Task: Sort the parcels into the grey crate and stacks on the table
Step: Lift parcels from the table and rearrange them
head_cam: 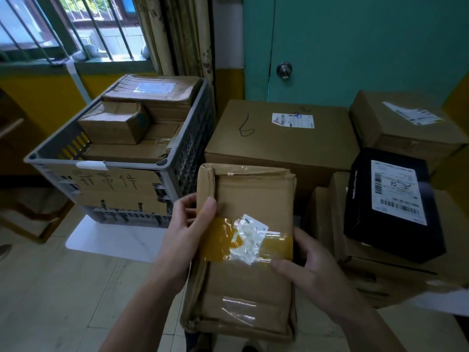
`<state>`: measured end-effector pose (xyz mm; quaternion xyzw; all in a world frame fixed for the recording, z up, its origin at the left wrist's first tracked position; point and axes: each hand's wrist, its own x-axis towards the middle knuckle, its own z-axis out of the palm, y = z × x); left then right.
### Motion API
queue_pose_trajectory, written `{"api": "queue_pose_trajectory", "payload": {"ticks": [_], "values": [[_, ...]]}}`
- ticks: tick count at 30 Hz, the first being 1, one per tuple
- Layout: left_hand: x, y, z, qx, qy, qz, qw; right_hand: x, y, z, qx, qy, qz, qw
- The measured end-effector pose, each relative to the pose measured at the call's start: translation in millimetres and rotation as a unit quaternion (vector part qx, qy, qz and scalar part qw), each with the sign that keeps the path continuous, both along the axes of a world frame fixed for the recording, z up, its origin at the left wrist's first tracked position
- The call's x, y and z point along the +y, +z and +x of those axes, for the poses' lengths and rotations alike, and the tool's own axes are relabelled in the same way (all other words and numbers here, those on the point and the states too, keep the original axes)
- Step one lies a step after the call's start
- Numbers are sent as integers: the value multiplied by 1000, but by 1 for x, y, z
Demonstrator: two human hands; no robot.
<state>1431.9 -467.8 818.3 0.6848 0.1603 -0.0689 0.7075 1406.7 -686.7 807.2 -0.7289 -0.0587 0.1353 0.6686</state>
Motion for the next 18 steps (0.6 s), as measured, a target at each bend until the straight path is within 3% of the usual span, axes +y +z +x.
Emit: {"api": "queue_pose_trajectory", "payload": {"ticks": [5,13,15,18], "values": [[-1,1,-11,-56,-12,-16,998,-4,-5,-7,-15,30,-30,999],[-2,-6,-9,20,34,-25,999,-8,-30,-9,42,100,-140,984],[-2,-7,-5,26,43,-21,999,-4,-24,-7,44,80,-122,988],[-4,-7,-5,-1,42,-9,999,4,-14,0,21,-33,-75,996]]}}
